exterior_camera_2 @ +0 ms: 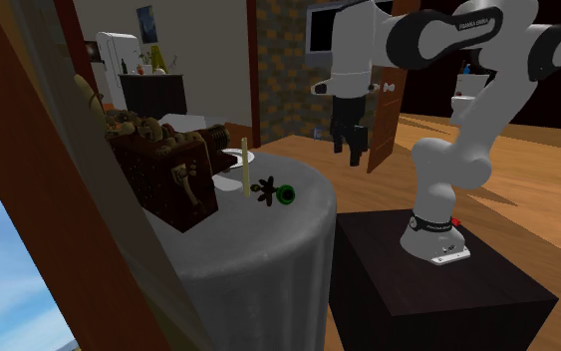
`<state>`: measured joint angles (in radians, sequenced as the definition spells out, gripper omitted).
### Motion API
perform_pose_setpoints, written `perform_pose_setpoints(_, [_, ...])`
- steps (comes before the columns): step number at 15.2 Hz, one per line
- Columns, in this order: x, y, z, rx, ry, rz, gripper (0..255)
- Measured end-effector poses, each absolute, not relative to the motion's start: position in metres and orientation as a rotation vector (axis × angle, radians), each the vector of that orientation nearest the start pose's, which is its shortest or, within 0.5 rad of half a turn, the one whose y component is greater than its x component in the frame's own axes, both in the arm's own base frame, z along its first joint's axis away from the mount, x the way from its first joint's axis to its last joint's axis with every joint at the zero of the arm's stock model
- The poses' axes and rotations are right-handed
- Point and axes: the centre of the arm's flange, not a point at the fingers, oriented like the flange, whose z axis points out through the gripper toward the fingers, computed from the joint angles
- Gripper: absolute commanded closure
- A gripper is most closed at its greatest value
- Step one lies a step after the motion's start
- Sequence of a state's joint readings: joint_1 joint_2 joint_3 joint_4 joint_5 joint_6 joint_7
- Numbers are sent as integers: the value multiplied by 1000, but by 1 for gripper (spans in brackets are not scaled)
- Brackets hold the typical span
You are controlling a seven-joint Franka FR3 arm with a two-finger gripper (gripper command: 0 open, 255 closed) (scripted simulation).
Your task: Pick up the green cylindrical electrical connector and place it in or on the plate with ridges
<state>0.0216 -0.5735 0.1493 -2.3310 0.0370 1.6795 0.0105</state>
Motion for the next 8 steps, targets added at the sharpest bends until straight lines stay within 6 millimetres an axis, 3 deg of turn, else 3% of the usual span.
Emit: perform_pose_setpoints(8, [442,125,517,-3285,-271,-46,0])
